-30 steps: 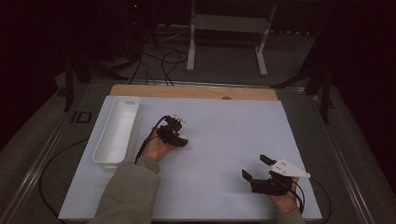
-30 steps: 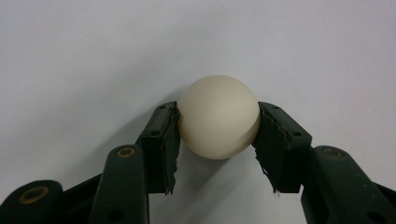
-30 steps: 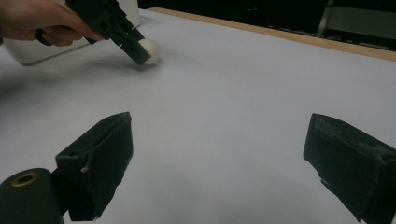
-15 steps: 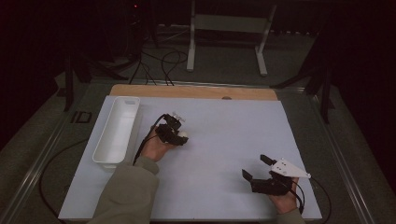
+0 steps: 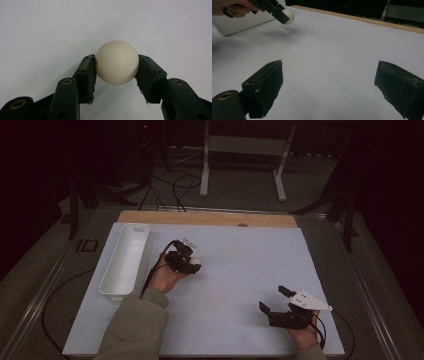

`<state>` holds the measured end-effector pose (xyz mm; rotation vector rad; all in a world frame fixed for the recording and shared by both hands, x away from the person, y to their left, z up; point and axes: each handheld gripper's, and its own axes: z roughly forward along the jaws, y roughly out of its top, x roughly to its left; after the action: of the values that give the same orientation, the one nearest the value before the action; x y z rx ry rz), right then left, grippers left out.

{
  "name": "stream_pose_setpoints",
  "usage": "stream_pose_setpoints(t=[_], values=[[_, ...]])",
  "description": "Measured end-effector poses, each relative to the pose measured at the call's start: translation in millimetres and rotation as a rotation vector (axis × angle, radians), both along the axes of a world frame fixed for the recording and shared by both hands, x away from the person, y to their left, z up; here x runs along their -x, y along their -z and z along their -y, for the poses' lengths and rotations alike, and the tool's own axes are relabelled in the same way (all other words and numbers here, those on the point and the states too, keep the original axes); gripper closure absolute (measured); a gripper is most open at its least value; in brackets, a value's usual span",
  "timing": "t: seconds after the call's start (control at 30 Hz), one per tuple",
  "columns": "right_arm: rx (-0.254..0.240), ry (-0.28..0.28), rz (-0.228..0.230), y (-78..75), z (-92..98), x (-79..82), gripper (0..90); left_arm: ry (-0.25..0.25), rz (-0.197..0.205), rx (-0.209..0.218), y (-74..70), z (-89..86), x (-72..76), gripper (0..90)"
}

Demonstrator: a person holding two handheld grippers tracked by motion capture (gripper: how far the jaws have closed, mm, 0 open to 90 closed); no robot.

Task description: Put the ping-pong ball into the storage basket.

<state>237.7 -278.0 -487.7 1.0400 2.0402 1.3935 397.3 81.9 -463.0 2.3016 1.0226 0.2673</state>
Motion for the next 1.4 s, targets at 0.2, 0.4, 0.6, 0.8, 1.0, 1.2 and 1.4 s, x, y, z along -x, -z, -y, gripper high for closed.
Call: stream_pose_setpoints(t=[0.2, 0.4, 0.6, 0.8, 1.0, 1.2, 1.4], values=[[0.000, 0.002, 0.000, -0.1, 0.3, 0.0, 7.8, -0.017, 0.010, 0.010, -6.9, -2.8, 2.6, 51.6], [0.001, 0.004, 0.000, 0.0, 0.2, 0.0, 7.8, -0.018, 0.020, 0.016, -11.2, -4.2, 4.5, 51.6], [0.002, 0.004, -0.001, 0.0, 0.3, 0.0, 7.8, -0.026, 0.029, 0.029, -15.9, -5.3, 6.8, 51.6], [0.003, 0.005, -0.001, 0.2, 0.2, 0.0, 7.8, -0.033, 0.040, 0.036, -21.0, -8.0, 8.8, 51.6], [0.007, 0.009, -0.003, 0.4, 0.1, -0.1, 7.9, -0.037, 0.044, 0.040, -23.9, -10.2, 9.5, 51.6], [0.008, 0.008, -0.002, 0.5, 0.4, -0.3, 7.8, -0.040, 0.052, 0.041, -26.4, -11.5, 10.7, 51.6], [0.009, 0.011, -0.008, 1.2, 0.5, -0.5, 7.9, -0.043, 0.055, 0.040, -29.1, -12.6, 12.1, 51.6]])
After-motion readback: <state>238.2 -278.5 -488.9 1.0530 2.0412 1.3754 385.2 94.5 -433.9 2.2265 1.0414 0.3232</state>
